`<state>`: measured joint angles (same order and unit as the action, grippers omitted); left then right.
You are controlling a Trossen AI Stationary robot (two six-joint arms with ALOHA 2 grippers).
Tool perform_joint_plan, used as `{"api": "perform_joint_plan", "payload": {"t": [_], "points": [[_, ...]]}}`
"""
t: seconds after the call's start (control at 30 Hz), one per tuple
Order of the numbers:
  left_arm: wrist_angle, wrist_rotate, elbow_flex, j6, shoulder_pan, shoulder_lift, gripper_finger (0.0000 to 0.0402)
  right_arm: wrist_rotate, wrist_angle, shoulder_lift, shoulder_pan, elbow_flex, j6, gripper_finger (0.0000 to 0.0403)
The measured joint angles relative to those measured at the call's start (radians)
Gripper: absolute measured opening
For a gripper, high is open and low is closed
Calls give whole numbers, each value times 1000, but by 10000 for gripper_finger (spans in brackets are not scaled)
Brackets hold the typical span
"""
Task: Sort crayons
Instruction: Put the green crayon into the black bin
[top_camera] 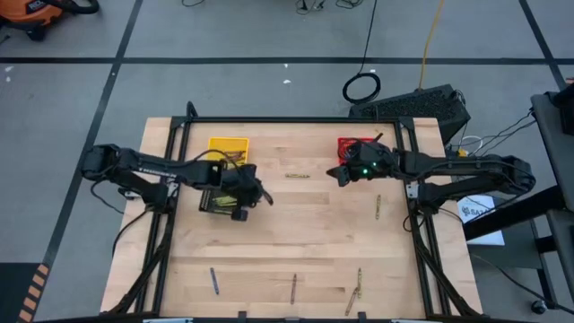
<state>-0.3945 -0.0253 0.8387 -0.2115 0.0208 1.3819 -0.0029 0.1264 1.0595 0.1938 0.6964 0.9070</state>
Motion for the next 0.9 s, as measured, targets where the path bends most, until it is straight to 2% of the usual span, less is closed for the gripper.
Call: {"api": "perform_joint_plan", "payload": {"t": [0.07,0.2,0.33,0.7,0.9], "points": [[6,-2,0,-15,28,0,92,1,-20,4,-13,0,-1,78],[52,-77,0,-65,67,5,92,3,-65,22,-35,0,0,78],[112,-82,7,-92,97,39,92,5,-83,40,-45,0,0,78],[83,-80,202,-116,144,210,92,4,-99,81,-46,0,-10,77],[49,-82,230,-173,150,235,92,2,-99,85,-45,0,-17,77]]}}
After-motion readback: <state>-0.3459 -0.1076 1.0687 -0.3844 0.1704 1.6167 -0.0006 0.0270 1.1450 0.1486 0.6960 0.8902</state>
